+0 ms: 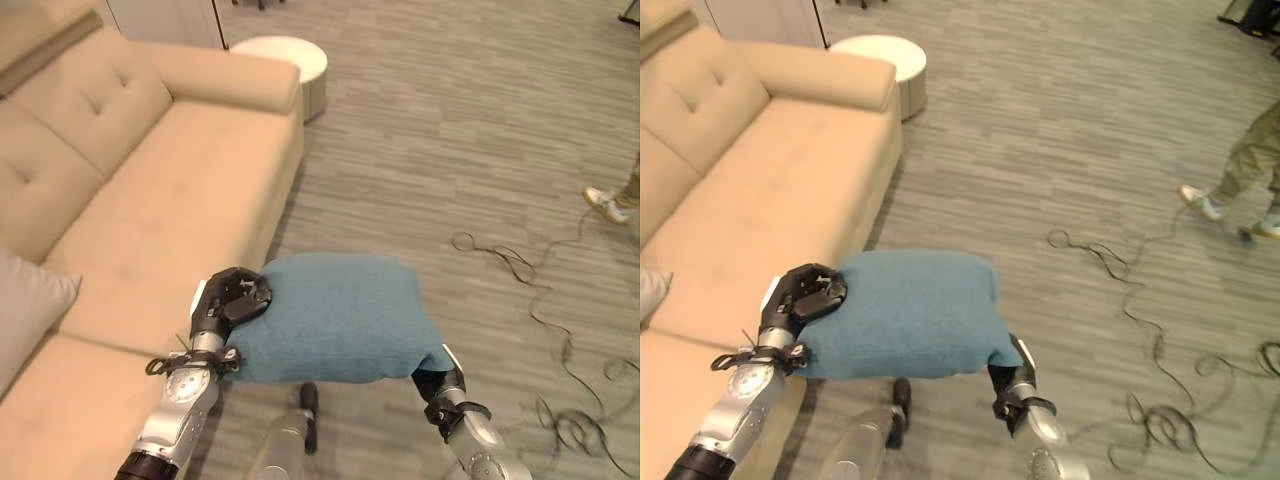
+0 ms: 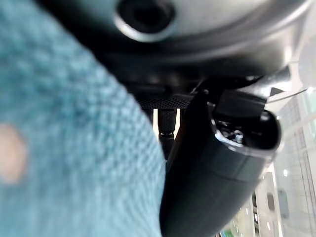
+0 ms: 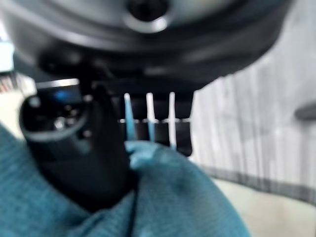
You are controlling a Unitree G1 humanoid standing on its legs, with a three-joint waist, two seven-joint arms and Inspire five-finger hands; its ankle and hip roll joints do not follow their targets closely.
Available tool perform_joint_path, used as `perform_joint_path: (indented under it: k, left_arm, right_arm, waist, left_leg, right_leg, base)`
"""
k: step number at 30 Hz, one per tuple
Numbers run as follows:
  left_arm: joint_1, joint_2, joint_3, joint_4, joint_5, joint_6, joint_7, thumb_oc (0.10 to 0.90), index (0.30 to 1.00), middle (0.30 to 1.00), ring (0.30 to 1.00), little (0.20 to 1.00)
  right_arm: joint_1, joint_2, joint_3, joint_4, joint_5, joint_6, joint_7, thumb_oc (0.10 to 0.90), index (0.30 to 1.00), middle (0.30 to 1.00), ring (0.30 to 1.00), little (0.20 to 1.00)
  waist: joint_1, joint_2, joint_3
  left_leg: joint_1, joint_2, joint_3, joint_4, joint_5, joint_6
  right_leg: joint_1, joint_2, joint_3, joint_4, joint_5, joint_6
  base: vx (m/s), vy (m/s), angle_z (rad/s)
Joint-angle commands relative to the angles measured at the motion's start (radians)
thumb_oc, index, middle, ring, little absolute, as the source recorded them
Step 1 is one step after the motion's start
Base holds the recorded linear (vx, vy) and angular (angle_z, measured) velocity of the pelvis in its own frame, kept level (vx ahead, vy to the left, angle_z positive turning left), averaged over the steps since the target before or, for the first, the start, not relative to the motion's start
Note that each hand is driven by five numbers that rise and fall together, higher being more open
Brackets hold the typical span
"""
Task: Pick up all the scattered cushions and arrange them neatly on the sofa.
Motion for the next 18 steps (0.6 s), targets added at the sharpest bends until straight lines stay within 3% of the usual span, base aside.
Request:
perform_joint_path:
  k: [1,2,3,4,5,6,7,8,9,11,12,13,15,16,18]
  left_arm:
    - [-0.187,-0.003,-0.085,-0.236,0.007,-0.14,-0.066,0.4,0.3,0.3,0.3,0.3]
    - [-0.192,-0.006,-0.083,-0.235,0.007,-0.14,-0.066,0.4,0.3,0.3,0.3,0.3]
    - [-0.192,-0.007,-0.083,-0.235,0.007,-0.14,-0.066,0.4,0.3,0.3,0.3,0.3]
    - [-0.202,-0.014,-0.091,-0.228,0.009,-0.138,-0.078,0.4,0.3,0.3,0.3,0.3]
    - [-0.208,-0.019,-0.099,-0.22,0.016,-0.132,-0.086,0.4,0.3,0.3,0.3,0.3]
    - [-0.209,-0.019,-0.099,-0.219,0.016,-0.132,-0.086,0.4,0.3,0.3,0.3,0.3]
    - [-0.223,-0.03,-0.11,-0.208,0.022,-0.134,-0.095,0.4,0.3,0.3,0.3,0.3]
    - [-0.222,-0.031,-0.11,-0.207,0.022,-0.135,-0.095,0.4,0.3,0.3,0.3,0.3]
    - [-0.227,-0.033,-0.109,-0.199,0.026,-0.142,-0.09,0.4,0.3,0.3,0.3,0.3]
    - [-0.224,-0.034,-0.112,-0.198,0.025,-0.142,-0.09,0.4,0.3,0.3,0.3,0.3]
    - [-0.219,-0.04,-0.113,-0.191,0.032,-0.142,-0.094,0.4,0.3,0.3,0.3,0.3]
    - [-0.219,-0.04,-0.113,-0.192,0.032,-0.142,-0.094,0.4,0.3,0.3,0.3,0.3]
    - [-0.2,-0.046,-0.105,-0.187,0.021,-0.139,-0.116,0.4,0.3,0.3,0.3,0.3]
    - [-0.196,-0.041,-0.104,-0.192,0.012,-0.134,-0.124,0.4,0.3,0.3,0.3,0.3]
    - [-0.186,-0.037,-0.099,-0.196,0.007,-0.125,-0.116,0.4,0.3,0.3,0.3,0.3]
  right_arm:
    - [-0.176,0.07,0.031,-0.173,-0.083,-0.074,0.145,0.4,0.3,0.3,0.3,0.3]
    - [-0.16,0.067,0.023,-0.181,-0.071,-0.069,0.151,0.4,0.3,0.3,0.3,0.3]
    - [-0.16,0.067,0.023,-0.181,-0.071,-0.069,0.151,0.4,0.3,0.3,0.3,0.3]
    - [-0.145,0.059,0.007,-0.193,-0.057,-0.065,0.153,0.4,0.3,0.3,0.3,0.3]
    - [-0.14,0.049,-0.004,-0.192,-0.056,-0.067,0.152,0.4,0.3,0.3,0.3,0.3]
    - [-0.14,0.049,-0.004,-0.192,-0.056,-0.067,0.153,0.4,0.3,0.3,0.3,0.3]
    - [-0.132,0.042,-0.016,-0.184,-0.053,-0.069,0.142,0.4,0.3,0.3,0.3,0.3]
    - [-0.131,0.041,-0.016,-0.184,-0.053,-0.07,0.142,0.4,0.3,0.3,0.3,0.3]
    - [-0.125,0.039,-0.021,-0.172,-0.071,-0.072,0.136,0.4,0.3,0.3,0.3,0.3]
    - [-0.123,0.038,-0.018,-0.163,-0.079,-0.072,0.136,0.4,0.3,0.3,0.3,0.3]
    - [-0.109,0.043,-0.024,-0.161,-0.085,-0.067,0.137,0.4,0.3,0.3,0.3,0.3]
    - [-0.108,0.043,-0.024,-0.161,-0.085,-0.068,0.137,0.4,0.3,0.3,0.3,0.3]
    - [-0.101,0.034,-0.029,-0.155,-0.074,-0.071,0.14,0.4,0.3,0.3,0.3,0.3]
    - [-0.102,0.025,-0.031,-0.16,-0.076,-0.072,0.141,0.4,0.3,0.3,0.3,0.3]
    - [-0.117,0.01,-0.031,-0.158,-0.072,-0.083,0.126,0.4,0.3,0.3,0.3,0.3]
  waist:
    - [-0.007,0.033,-0.053]
    - [-0.053,0.059,-0.045]
    - [-0.055,0.061,-0.046]
    - [-0.102,0.069,-0.038]
    - [-0.127,0.069,-0.04]
    - [-0.129,0.071,-0.041]
    - [-0.166,0.063,-0.042]
    - [-0.171,0.07,-0.038]
    - [-0.199,0.068,-0.045]
    - [-0.207,0.078,-0.046]
    - [-0.222,0.07,-0.066]
    - [-0.222,0.072,-0.067]
    - [-0.217,0.075,-0.077]
    - [-0.211,0.06,-0.07]
    - [-0.181,0.027,-0.035]
  left_leg:
    - [0.209,0.035,-0.074,-0.031,-0.171,-0.059]
    - [0.315,0.034,-0.122,-0.072,-0.188,-0.074]
    - [0.316,0.036,-0.125,-0.076,-0.184,-0.075]
    - [0.394,0.035,-0.173,-0.092,-0.204,-0.104]
    - [0.427,0.041,-0.206,-0.099,-0.218,-0.131]
    - [0.426,0.043,-0.21,-0.101,-0.216,-0.132]
    - [0.469,0.061,-0.263,-0.098,-0.244,-0.181]
    - [0.476,0.069,-0.268,-0.097,-0.25,-0.183]
    - [0.534,0.103,-0.283,-0.106,-0.271,-0.216]
    - [0.564,0.127,-0.29,-0.105,-0.274,-0.228]
    - [0.573,0.164,-0.319,-0.052,-0.25,-0.247]
    - [0.571,0.166,-0.32,-0.048,-0.253,-0.248]
    - [0.51,0.218,-0.336,0.155,-0.121,-0.268]
    - [0.428,0.214,-0.356,0.327,-0.063,-0.261]
    - [0.282,0.243,-0.31,0.594,-0.048,-0.203]
  right_leg:
    - [-0.091,-0.003,0.091,0.245,0.38,0.087]
    - [-0.181,-0.028,0.086,0.239,0.312,0.062]
    - [-0.179,-0.026,0.082,0.235,0.315,0.06]
    - [-0.236,-0.055,0.086,0.101,0.258,0.033]
    - [-0.258,-0.066,0.103,-0.022,0.24,0.024]
    - [-0.255,-0.063,0.099,-0.029,0.244,0.023]
    - [-0.303,-0.107,0.18,-0.261,0.283,0.04]
    - [-0.286,-0.101,0.17,-0.273,0.286,0.04]
    - [-0.34,-0.154,0.183,-0.359,0.386,0.086]
    - [-0.344,-0.151,0.167,-0.344,0.399,0.096]
    - [-0.343,-0.122,0.21,-0.3,0.394,0.098]
    - [-0.344,-0.121,0.209,-0.298,0.392,0.098]
    - [-0.297,-0.051,0.206,-0.273,0.319,0.04]
    - [-0.276,-0.042,0.202,-0.275,0.306,0.009]
    - [-0.205,0.001,0.173,-0.276,0.257,-0.061]
  base:
    - [0.79,0.129,0.94]
    - [0.59,0.062,0.71]
    - [0.77,-0.082,0.66]
    - [0.6,-0.196,0.55]
    - [0.6,-0.195,0.79]
    - [0.62,-0.331,1.15]
    - [0.41,-0.23,1.38]
    - [0.81,-0.448,1.48]
    - [0.58,-0.306,1.33]
    - [0.54,-0.296,1.09]
    - [0.34,-0.201,0.59]
    - [0.51,-0.315,0.44]
    - [0.38,-0.327,0.61]
    - [0.33,-0.452,0.53]
    - [0.2,-0.479,0.04]
